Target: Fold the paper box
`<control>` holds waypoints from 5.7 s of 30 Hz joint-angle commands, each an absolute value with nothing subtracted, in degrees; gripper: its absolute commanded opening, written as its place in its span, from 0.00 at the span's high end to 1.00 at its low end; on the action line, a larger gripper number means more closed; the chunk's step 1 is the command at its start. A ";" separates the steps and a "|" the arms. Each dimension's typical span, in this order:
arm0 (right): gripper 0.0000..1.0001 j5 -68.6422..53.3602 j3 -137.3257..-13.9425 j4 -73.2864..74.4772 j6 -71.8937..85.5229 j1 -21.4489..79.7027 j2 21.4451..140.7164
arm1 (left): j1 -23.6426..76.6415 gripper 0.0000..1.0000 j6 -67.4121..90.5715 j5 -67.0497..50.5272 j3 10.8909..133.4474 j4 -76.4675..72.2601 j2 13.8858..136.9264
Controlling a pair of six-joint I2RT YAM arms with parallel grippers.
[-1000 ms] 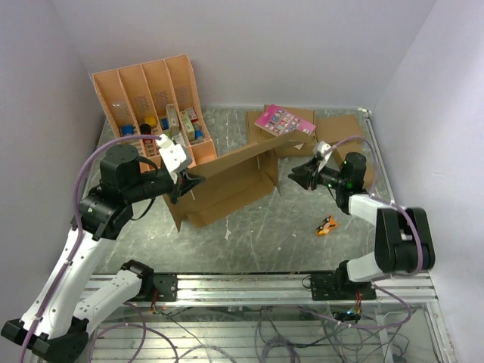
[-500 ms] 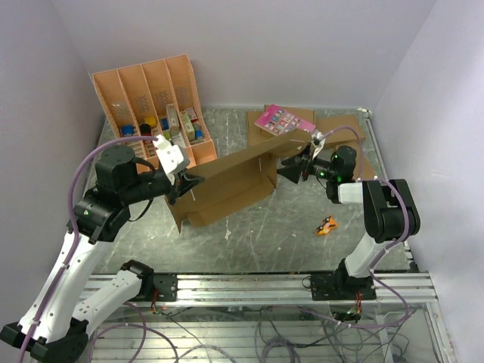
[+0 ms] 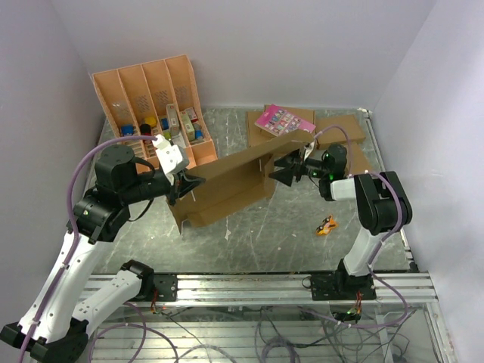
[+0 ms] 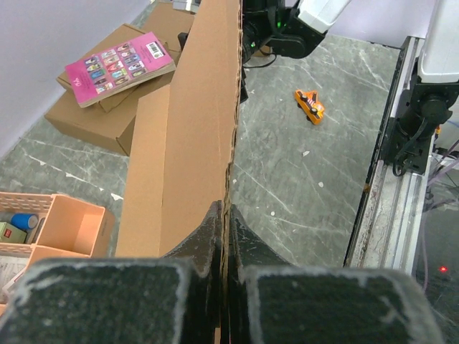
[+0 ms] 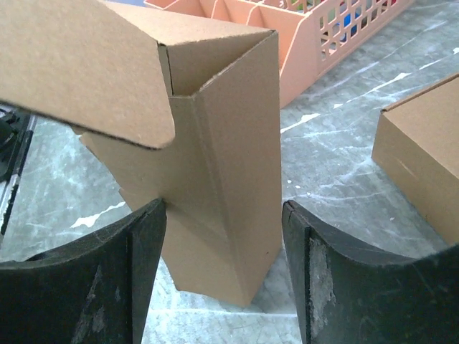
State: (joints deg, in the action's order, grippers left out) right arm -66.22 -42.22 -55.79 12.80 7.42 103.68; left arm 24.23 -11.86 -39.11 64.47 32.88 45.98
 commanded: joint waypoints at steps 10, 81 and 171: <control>0.48 -65.01 -39.20 -102.39 33.03 7.43 116.47 | 24.41 0.93 -8.87 -44.80 65.14 29.86 45.79; 0.52 -45.32 -42.99 -102.45 12.90 17.48 124.67 | 23.78 0.93 -3.16 -42.29 61.73 21.76 50.88; 0.77 -15.42 -50.76 15.72 -23.74 24.51 94.56 | 15.82 0.93 5.19 -39.94 41.24 3.11 44.81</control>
State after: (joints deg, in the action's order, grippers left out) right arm -18.02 -50.65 17.30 -25.28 24.18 93.47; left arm 15.55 6.96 -37.82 38.52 6.15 44.84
